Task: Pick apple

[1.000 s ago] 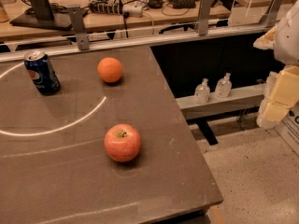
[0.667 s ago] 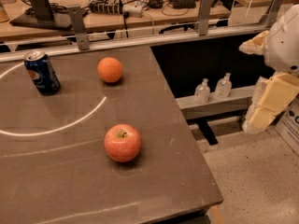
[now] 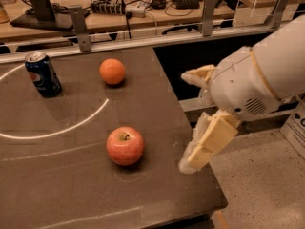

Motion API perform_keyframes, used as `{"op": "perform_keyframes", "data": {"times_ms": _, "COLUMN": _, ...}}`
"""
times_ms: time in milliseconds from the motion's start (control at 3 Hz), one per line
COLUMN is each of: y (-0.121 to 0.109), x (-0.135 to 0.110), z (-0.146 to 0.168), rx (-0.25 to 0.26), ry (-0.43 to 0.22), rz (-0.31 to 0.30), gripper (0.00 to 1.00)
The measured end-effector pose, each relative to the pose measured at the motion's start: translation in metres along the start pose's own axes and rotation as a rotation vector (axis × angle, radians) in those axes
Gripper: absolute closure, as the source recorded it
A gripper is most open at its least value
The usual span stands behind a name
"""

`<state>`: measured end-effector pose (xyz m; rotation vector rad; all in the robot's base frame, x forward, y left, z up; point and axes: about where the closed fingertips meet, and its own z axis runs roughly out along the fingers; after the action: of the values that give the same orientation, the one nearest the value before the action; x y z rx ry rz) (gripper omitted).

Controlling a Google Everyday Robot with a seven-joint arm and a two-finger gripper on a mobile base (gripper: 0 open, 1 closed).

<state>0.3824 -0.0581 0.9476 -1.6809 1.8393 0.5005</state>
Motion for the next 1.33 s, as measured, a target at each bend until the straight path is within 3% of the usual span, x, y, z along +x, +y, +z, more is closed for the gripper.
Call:
{"op": "perform_keyframes", "data": {"times_ms": 333, "y": 0.019, "x": -0.030, "z": 0.034, "rx": -0.086, "ry": -0.142, "rz": 0.051, "gripper": 0.00}}
{"op": "perform_keyframes", "data": {"times_ms": 667, "y": 0.032, "x": -0.052, "z": 0.066, "rx": -0.137, "ry": -0.245, "rz": 0.052, "gripper": 0.00}}
{"op": "perform_keyframes", "data": {"times_ms": 1333, "y": 0.032, "x": -0.058, "z": 0.115, "rx": -0.142, "ry": -0.295, "rz": 0.027, "gripper": 0.00}}
